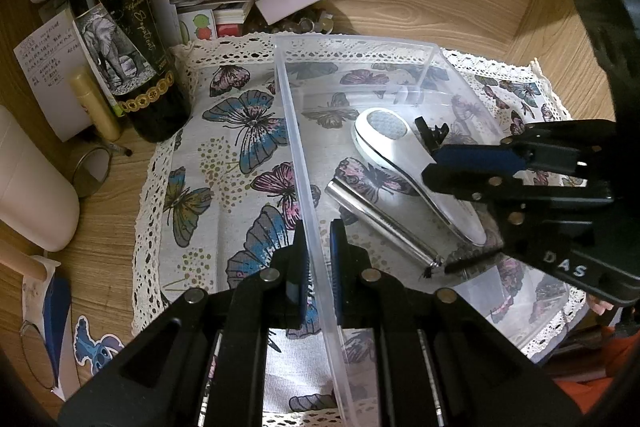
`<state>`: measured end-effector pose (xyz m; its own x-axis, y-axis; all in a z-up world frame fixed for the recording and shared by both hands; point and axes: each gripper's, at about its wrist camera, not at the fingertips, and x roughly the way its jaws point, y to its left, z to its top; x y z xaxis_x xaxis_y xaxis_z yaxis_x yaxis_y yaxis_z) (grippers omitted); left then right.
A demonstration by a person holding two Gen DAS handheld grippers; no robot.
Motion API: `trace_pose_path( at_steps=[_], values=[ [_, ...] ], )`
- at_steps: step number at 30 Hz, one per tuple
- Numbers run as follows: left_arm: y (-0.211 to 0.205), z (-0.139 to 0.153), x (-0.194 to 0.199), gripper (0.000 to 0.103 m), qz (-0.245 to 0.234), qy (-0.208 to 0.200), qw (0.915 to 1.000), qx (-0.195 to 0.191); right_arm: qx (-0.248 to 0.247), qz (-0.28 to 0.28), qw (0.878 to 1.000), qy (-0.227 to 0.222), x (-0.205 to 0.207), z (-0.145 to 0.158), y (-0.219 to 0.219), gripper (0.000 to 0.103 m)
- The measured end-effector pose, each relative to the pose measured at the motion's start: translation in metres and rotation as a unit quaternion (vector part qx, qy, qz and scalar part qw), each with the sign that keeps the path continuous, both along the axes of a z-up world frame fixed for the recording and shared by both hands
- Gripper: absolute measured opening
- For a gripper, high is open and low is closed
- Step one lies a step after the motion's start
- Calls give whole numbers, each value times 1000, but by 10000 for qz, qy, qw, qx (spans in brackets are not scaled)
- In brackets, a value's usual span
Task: Organize rigid objects
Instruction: 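Lower the silver tube into the box and open the right tool, then grasp the keys by the ring with the right tool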
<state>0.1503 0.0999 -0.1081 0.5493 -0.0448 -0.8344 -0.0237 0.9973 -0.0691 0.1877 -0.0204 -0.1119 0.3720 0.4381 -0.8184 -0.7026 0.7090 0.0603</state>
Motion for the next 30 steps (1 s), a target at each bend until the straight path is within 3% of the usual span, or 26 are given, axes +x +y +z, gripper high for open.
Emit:
trace_pose_path(
  at_steps=[3,8,16,20,30],
  values=[
    [0,0,1,10,-3,0,10000,7,81,-62,9999,-131,-2,8,-7,16],
    [0,0,0,10,-4,-2,10000,-2,305,-361,9976,-513,-7,32,-35,31],
    [0,0,0,10,-4,-7,10000,-2,451,-1258,9866,-937,-14,55,-98,43],
    [0,0,-1,10,-8,-10,10000,6,341,-1491,9851,-790,-16,45,-117,43],
    [0,0,0,10,-9,-10,10000,4,-220,-1612,9867,5,-21,-19,-131,43]
  ],
)
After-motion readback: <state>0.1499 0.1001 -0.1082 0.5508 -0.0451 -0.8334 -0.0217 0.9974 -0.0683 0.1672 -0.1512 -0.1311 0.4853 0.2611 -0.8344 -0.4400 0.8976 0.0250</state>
